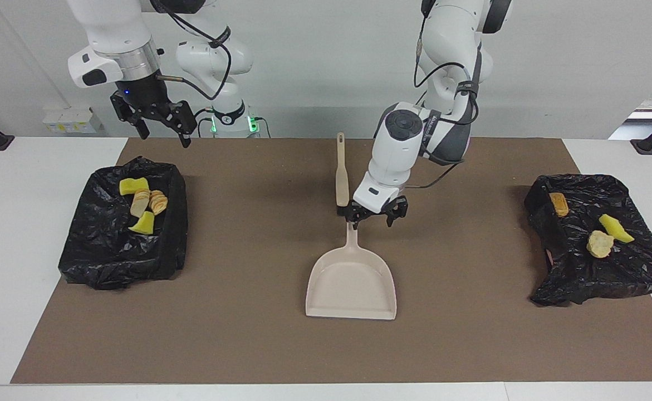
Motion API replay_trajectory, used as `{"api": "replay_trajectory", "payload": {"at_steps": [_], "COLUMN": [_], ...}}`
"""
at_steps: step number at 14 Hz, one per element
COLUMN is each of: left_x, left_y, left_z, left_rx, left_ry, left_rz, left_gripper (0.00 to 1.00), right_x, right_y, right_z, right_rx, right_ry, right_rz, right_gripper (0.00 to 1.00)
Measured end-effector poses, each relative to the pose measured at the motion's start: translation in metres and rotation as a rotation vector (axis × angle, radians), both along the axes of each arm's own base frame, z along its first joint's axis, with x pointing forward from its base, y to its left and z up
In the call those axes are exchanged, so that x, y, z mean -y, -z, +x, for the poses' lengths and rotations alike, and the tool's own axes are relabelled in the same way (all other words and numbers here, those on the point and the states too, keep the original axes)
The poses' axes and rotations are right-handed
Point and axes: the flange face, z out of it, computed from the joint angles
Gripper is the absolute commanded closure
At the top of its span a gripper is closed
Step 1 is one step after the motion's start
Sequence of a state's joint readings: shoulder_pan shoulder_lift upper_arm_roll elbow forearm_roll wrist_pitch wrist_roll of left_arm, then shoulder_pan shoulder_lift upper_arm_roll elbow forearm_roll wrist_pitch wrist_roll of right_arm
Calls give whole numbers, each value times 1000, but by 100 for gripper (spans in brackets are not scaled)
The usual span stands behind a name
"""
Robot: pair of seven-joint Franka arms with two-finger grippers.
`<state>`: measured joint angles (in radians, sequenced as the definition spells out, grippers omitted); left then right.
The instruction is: Sweep and dump trash in bin
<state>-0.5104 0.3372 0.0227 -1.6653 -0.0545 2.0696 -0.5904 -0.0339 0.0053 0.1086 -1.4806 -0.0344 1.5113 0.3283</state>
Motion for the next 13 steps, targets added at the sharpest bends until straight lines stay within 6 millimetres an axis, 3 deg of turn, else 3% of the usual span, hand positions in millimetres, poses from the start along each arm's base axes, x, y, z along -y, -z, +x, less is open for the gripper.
{"api": "replay_trajectory", "payload": {"at_steps": [3, 6, 9, 13], "left_x": [-57, -123, -191, -258], "left_y": [-5, -29, -56, -97], "left_z": [28, 46, 49, 36], "left_rx": [13, 33, 15, 4], "left_ry": [-16, 27, 97, 191], "left_rz": [2, 6, 18, 25], "left_gripper": [0, 0, 0, 0], "right_x": [0, 0, 0, 0], "right_y": [0, 0, 0, 0], "right_z": [0, 0, 0, 0], "right_rx": [0, 0, 0, -1], "right_ry": [0, 0, 0, 0], "right_rz": [0, 0, 0, 0], "right_gripper": [0, 0, 0, 0]}}
